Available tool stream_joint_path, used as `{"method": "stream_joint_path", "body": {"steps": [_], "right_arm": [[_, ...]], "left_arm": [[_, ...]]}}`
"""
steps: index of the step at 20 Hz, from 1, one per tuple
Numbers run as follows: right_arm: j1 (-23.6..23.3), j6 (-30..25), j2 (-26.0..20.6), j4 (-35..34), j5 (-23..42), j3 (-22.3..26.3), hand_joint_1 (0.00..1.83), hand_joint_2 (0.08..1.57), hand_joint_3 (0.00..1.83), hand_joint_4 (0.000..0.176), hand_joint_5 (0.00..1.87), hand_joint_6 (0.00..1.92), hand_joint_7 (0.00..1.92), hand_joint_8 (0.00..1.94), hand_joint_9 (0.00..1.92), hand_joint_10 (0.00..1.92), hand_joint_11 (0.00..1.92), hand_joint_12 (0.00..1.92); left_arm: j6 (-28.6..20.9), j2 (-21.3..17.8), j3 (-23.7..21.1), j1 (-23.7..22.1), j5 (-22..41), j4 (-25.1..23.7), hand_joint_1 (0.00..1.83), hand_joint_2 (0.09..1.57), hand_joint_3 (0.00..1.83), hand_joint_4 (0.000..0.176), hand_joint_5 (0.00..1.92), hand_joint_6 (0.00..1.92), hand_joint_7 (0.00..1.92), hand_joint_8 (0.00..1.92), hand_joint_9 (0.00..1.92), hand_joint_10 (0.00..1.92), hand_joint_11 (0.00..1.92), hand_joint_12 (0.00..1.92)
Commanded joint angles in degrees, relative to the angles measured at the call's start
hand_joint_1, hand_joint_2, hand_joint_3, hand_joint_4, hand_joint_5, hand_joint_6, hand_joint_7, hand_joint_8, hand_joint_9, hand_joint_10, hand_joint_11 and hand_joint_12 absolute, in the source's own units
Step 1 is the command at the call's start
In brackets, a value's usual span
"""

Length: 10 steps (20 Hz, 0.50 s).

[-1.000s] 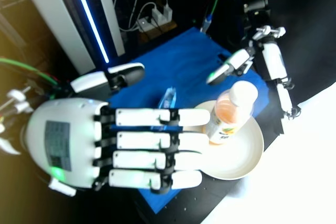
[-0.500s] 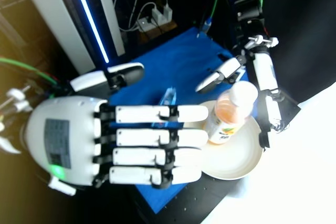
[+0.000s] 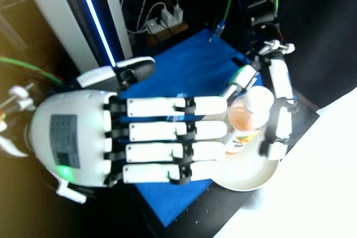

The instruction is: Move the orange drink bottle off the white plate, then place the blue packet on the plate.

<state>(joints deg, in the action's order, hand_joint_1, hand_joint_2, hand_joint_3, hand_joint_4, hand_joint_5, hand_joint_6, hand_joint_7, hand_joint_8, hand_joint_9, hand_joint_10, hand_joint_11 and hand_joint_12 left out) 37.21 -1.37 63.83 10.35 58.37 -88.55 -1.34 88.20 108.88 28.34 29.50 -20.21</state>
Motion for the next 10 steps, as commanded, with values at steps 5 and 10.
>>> {"method": "stream_joint_path", "body": {"steps": [5, 10], "right_arm": [[-1.0, -0.5, 0.2, -2.6, 6.2, 0.2, 0.7, 0.77, 0.0, 0.007, 0.32, 0.01, 0.31, 0.01, 0.22, 0.01, 0.14, 0.15], [-1.0, -0.4, 0.5, -2.6, 6.5, 0.2, 0.69, 0.78, 0.0, 0.015, 0.32, 0.01, 0.3, 0.0, 0.2, 0.0, 0.12, 0.13]], "left_arm": [[-1.8, 0.0, 0.9, -0.2, 7.3, 1.8, 1.21, 1.15, 0.0, 0.0, 0.81, 1.22, 1.04, 0.86, 1.12, 0.02, 0.9, 0.52], [-2.4, -0.7, 1.2, -0.8, 8.5, 1.8, 1.22, 1.12, 0.0, 0.009, 0.93, 1.0, 1.0, 1.01, 1.04, 0.86, 0.84, 1.43]]}}
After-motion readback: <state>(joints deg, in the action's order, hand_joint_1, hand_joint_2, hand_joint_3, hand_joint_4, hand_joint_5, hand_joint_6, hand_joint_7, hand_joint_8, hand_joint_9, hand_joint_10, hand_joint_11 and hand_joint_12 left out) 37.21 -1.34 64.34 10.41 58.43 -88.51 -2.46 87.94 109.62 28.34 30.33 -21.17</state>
